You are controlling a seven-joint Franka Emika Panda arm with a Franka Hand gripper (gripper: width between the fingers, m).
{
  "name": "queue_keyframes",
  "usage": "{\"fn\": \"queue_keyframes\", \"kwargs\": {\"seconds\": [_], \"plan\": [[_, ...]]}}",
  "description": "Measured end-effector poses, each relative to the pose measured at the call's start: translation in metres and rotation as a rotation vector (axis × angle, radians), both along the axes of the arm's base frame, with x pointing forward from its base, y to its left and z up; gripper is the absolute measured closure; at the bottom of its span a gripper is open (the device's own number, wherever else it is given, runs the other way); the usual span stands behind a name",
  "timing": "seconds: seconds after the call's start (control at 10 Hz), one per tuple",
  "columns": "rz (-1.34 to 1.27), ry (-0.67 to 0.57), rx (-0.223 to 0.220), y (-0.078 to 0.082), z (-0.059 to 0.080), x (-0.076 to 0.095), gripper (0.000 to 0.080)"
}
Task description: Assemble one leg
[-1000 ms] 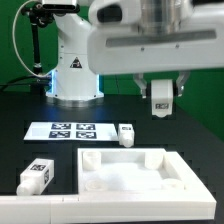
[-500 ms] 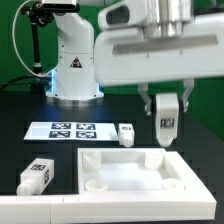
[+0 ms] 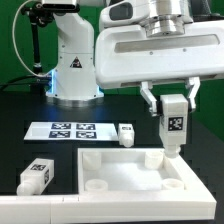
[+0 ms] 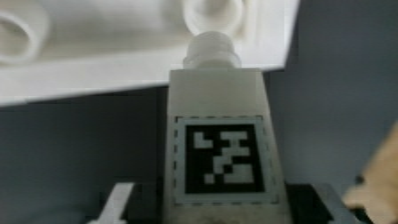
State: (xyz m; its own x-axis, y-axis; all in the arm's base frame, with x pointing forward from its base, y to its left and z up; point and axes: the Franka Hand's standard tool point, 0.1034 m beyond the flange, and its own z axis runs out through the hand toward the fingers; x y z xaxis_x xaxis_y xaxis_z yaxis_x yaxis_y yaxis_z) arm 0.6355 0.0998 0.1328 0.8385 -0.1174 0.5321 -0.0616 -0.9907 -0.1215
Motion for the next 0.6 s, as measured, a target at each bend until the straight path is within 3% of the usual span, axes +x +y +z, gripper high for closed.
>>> {"fn": "queue_keyframes", "kwargs": {"seconds": [0.3, 0.6], "plan": [[0.004, -0.006, -0.005, 0.000, -0.006, -0.002, 0.0514], [0.034, 0.005, -0.035, 0.004, -0.014, 0.009, 0.0514]]}}
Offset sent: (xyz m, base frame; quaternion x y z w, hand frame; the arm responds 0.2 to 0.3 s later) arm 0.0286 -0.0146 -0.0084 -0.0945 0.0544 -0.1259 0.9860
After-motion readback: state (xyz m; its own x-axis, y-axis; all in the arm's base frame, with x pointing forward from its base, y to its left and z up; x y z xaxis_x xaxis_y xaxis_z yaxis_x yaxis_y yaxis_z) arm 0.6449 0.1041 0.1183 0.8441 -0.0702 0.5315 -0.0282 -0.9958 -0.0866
